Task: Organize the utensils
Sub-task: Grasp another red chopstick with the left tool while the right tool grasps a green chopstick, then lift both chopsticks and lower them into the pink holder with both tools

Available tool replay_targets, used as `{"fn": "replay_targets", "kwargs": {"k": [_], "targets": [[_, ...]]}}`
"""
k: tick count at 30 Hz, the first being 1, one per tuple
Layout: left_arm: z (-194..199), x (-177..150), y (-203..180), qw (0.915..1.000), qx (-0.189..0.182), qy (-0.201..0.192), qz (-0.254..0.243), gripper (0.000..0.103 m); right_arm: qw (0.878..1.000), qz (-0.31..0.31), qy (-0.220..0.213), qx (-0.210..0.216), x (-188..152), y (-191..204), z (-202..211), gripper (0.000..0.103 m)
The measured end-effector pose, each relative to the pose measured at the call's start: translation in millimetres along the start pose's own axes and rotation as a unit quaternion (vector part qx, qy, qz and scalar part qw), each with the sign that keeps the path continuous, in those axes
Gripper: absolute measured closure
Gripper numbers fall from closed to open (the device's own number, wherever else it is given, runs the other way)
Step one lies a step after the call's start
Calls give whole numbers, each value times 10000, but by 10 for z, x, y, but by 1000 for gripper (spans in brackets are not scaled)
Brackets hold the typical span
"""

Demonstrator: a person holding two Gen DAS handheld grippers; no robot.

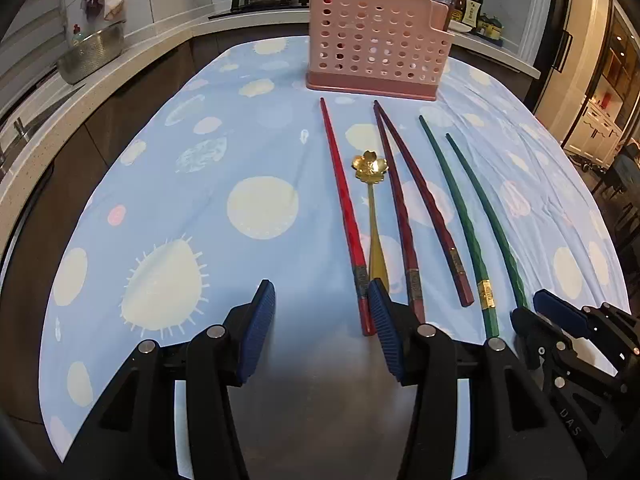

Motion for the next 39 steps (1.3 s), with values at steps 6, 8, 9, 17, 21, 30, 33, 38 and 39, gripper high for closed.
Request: {"fn": "replay_targets", "kwargs": {"k": [6,8,9,17,21,30,33,38,39], "targets": [[-58,-68,-115,9998,45,20,-211,57,10000,-75,-14,12,-22,-63,11,96],[-67,-60,-104,9998,30,16,-204,56,10000,-95,-12,27,-22,-73,10,96],[-68,-59,-92,9998,35,1,-201,59,9999,-96,-13,32,-24,-72,10,96],[-54,-30,56,9999,-99,-36,-48,91,9999,-102,-5,57,-23,-69,5,96],[-27,-36,62,9999,-126,-32,-72,96,9999,-132,4,68,-18,-80,11,96],[381,148,171,9985,-266,-477,42,96,9986,-394,-343,8,163,-301,285,96],[585,303,236,9968,-273,-748,107,96,9969,-491,-621,-40,326,-407,447,96],[895,625,321,9923,-263,-1195,170,96,9924,-589,-1083,-46,662,-543,687,96],[947,686,334,9913,-245,-1285,169,96,9911,-597,-1185,-42,747,-564,738,96]]}}
Point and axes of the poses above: each gripper's, at about its wrist camera, not at the fingertips, and z roughly against the way its jaws point, y to its left, x to its top, the point moved 3 cm from there along -z, roughly the way its jaws point, and after that the axes turned 5 degrees about -x, right-handed, at the moved point
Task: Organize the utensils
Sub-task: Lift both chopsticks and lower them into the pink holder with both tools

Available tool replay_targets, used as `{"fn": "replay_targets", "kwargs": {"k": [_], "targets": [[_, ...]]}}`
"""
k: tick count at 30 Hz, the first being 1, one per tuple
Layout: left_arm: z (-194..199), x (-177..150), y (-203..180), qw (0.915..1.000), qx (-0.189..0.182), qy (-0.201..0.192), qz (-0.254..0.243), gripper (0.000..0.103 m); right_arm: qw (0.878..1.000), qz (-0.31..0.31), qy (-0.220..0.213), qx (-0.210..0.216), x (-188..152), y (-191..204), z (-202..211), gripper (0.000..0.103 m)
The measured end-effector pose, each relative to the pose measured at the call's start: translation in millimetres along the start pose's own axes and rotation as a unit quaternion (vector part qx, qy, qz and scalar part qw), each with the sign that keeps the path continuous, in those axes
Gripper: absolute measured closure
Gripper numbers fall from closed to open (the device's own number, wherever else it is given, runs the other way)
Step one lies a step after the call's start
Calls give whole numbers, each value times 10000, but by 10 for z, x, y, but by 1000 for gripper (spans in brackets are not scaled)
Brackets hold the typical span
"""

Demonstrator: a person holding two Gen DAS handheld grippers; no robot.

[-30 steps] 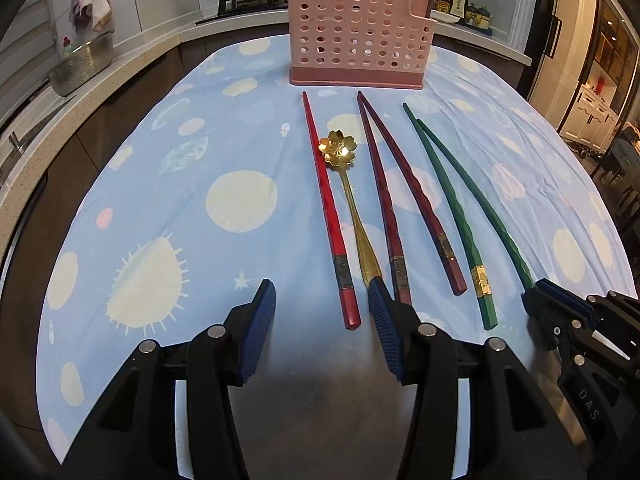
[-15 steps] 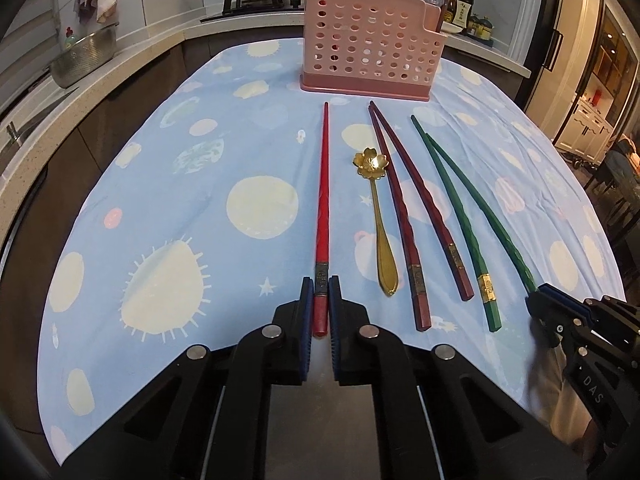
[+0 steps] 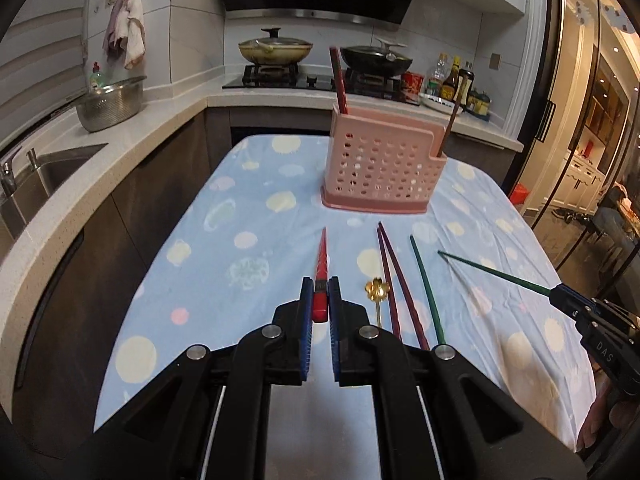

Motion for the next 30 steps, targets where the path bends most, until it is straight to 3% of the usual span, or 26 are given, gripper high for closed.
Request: {"fn": "replay_targets", "kwargs": {"k": [8,14,23,30], "targets": [[125,634,3,9976,182,-667,-88,96,9980,-37,-626,14,615,-36,104,96],[87,896,-49,9960,185,-861,-150,96,9975,-88,-700,88,843,-48,2,96],[94,1311,-258,9919,22,-1233,-318,96,9950,-139,-973,183,1299,-20,-43,96],[140,1762,-499,9867,-159,-1559,-430,96,9895,-260,-1378,363,1883,-12,13,96]]}}
Point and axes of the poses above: each gripper's, at about its wrist camera, not at the fingertips, and z roughly against the way its jaws point, y to its left, x to its top, the point moved 3 cm from there along -z, roughly the way its jaws point, and after that the axes turned 5 degrees about -x, right-handed, at the moved point
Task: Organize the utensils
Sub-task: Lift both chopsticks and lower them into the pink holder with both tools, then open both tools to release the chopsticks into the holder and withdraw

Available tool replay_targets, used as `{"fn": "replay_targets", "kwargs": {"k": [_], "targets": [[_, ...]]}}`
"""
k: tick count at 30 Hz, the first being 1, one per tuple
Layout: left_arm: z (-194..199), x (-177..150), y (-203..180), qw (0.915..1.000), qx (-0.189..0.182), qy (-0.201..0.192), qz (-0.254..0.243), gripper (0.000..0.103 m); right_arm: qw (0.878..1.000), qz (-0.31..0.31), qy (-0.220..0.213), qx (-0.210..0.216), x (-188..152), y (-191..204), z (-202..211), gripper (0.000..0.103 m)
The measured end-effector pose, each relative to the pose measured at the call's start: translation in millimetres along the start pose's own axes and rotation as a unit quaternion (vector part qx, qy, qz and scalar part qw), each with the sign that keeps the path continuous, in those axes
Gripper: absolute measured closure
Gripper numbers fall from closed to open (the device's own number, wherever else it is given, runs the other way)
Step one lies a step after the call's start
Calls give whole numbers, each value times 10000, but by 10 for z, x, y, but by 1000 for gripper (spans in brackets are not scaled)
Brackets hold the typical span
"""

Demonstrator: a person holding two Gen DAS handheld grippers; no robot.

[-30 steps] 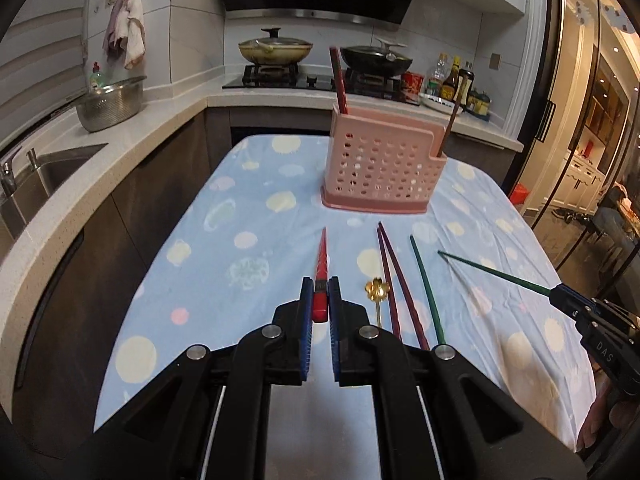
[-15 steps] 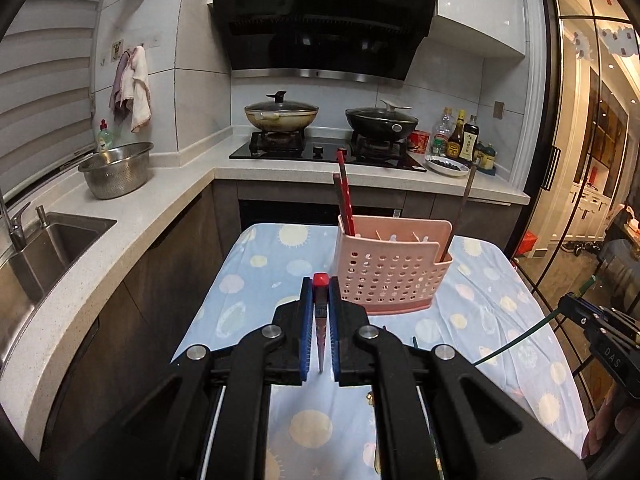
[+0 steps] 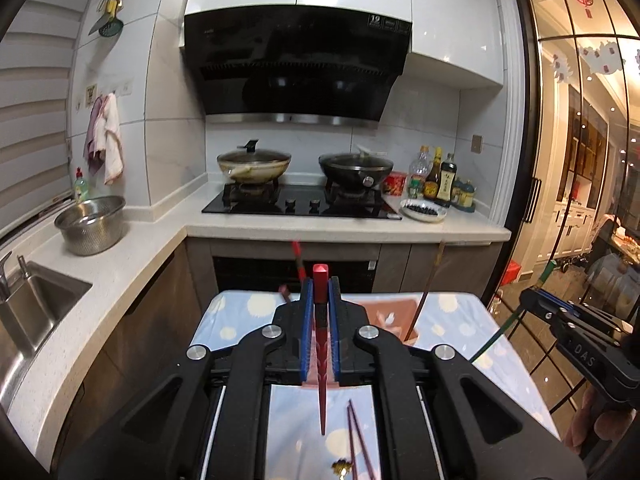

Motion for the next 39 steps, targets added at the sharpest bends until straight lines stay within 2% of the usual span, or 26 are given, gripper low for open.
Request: {"fn": "replay_targets", "kwargs": {"k": [4,8,12,16,25,31,32,33,34,35,37,39], "targets": [[-49,365,-141,9995,-155,-280,3,96,9996,-16,-287,46,377,59,-56,96],[-125,693,-270,9983,-198,-554,-43,96,9991,-128,-339,199,656,110,-229,96],[-304,922,-349,9972,-183,-720,-113,96,9992,-173,-302,219,774,151,-486,96],[-515,984,-392,9942,-62,-1047,-246,96,9994,-198,-140,261,776,203,-773,96],[-1157,598,-238,9990,-151,-408,27,96,9988,-116,385,288,447,219,-1228,96],[-1328,427,-188,9997,-133,-168,85,96,9983,-42,545,216,298,215,-1360,95],[-1324,420,-182,9997,-98,-181,89,94,9985,-56,512,196,288,208,-1353,91],[-1317,414,-183,9998,-40,-178,93,83,9986,-51,500,156,280,202,-1351,89],[-1303,415,-177,9998,3,-179,102,75,9988,-54,475,142,273,197,-1333,82],[-1280,417,-172,9997,65,-206,119,61,9989,-64,445,129,276,193,-1321,73],[-1226,415,-155,9995,147,-265,125,58,9991,-100,394,139,258,178,-1271,68],[-1175,412,-129,9995,120,-265,136,58,9992,-98,357,136,241,169,-1211,68]]}}
Point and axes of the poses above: each gripper's, at about its wrist camera, not at the fingertips, and z roughly against the way its jaws point, y to its left, x to its top, the point moved 3 cm from there along -z, roughly the way its jaws point, and after that the axes turned 5 degrees about -x, right-handed, at the moved point
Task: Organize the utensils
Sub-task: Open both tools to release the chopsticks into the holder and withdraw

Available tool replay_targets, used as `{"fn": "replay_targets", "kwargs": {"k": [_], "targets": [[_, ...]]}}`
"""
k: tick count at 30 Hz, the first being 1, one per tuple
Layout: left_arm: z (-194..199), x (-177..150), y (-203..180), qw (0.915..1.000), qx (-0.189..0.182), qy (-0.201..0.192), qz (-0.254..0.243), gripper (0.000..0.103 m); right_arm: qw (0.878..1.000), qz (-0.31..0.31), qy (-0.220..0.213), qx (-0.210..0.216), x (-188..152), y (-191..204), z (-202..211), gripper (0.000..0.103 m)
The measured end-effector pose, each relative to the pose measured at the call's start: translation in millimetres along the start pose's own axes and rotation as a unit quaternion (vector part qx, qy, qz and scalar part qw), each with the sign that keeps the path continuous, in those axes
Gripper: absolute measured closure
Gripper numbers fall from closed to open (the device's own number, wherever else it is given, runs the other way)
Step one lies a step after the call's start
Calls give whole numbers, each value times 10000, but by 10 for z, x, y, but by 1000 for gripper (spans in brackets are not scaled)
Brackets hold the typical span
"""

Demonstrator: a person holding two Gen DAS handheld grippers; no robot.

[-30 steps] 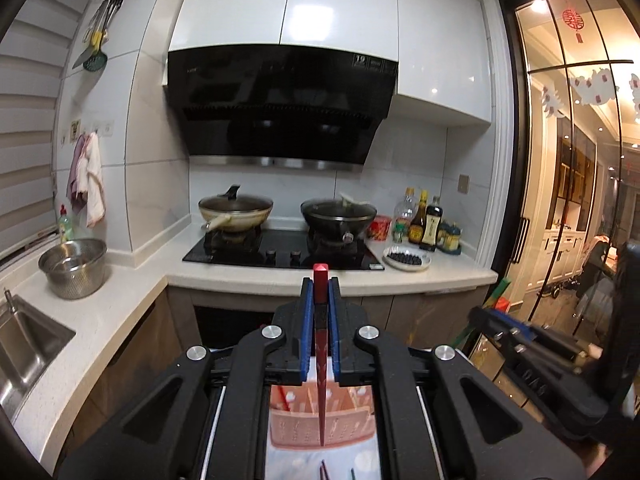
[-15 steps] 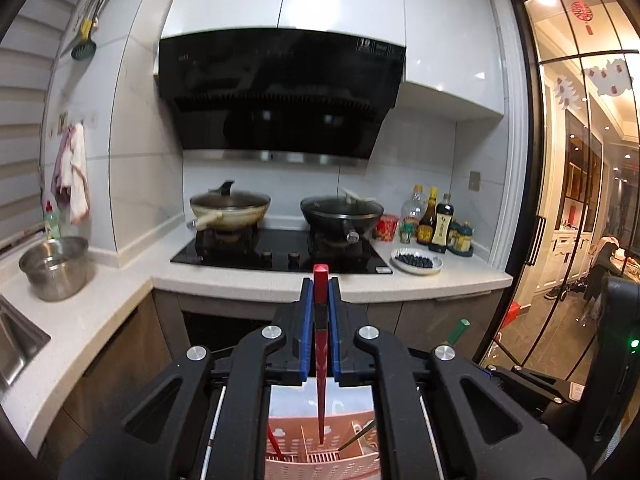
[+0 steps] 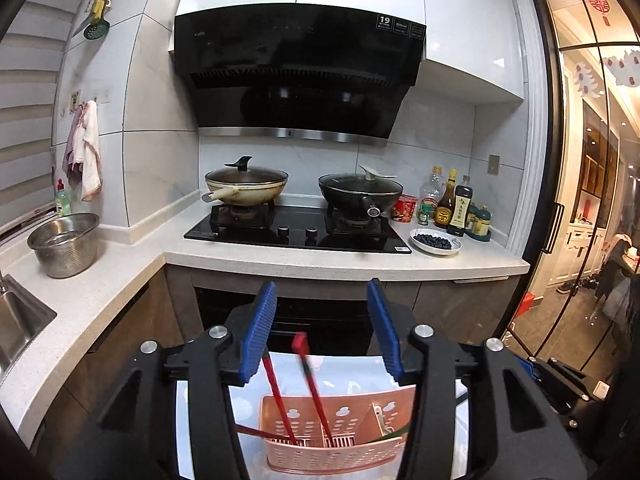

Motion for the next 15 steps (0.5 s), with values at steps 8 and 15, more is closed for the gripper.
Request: {"fn": "replay_targets", "kwargs": {"k": [8,15], "targets": [[345,-38,65,9999,66,-67,-34,58,9997,104,-218,-53,-119,12,383,68],[723,-351,127,9994,233,124,-244,53,9991,376,-90,-200,-521,44,732,68]]}}
Point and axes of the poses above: each gripper's, at about its wrist camera, not at the fingertips, and z roughly against the way its jaws point, y to its left, x to its top, the point moved 3 cm from there along -z, roughly the way its jaws point, and after that the axes turned 5 degrees about -x, right-handed, at the moved point
